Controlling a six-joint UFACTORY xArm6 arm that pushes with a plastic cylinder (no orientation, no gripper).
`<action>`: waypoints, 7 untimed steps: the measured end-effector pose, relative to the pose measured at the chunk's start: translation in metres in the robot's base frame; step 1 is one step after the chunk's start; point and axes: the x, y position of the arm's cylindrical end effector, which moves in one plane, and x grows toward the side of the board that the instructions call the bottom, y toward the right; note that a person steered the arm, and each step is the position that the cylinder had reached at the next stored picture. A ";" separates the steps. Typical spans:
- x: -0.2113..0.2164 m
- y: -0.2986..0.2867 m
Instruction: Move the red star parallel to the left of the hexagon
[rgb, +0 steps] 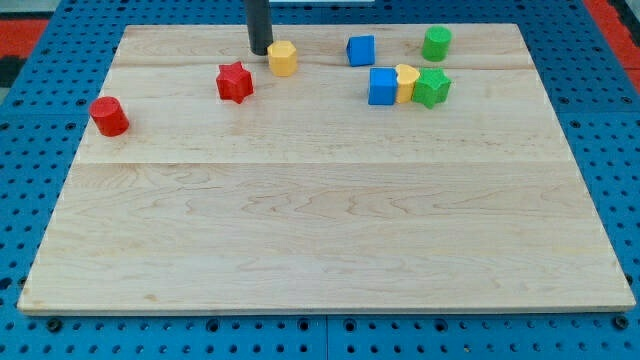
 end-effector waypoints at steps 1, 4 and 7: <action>0.022 0.004; 0.062 -0.011; 0.097 -0.075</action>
